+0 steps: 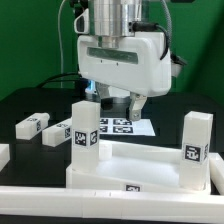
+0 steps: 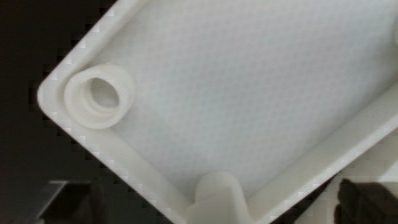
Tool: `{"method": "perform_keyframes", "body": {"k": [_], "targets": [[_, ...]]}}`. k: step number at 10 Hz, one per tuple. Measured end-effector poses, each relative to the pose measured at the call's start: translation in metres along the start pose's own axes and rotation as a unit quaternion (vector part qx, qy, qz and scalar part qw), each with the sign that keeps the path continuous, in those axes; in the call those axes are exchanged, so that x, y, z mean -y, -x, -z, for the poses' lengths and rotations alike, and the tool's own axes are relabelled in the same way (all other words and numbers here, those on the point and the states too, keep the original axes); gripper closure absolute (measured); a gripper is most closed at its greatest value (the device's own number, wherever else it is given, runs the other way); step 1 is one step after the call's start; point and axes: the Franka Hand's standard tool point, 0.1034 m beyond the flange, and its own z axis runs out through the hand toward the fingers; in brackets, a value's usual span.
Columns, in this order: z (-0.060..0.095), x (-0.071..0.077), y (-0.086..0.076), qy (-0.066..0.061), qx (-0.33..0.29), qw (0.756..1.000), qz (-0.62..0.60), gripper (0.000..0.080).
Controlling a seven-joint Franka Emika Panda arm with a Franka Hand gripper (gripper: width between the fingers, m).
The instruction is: Assemble desk
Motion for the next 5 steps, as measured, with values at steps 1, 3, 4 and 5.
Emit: {"method": "perform_keyframes", "body": {"k": [1, 3, 4, 5], "targets": [[-0.001, 0.0, 0.001, -0.002, 0.003, 1.0, -0.03, 0.015], [-0.008, -0.004, 0.008, -0.007, 0.01, 0.989, -0.144, 0.015], [-0.016, -0.01, 0.018, -0.007, 0.015, 0.977, -0.214, 0.015], [-0.022, -0.013, 0.024, -0.007, 0.021, 0.96, -0.28, 0.015]]}}
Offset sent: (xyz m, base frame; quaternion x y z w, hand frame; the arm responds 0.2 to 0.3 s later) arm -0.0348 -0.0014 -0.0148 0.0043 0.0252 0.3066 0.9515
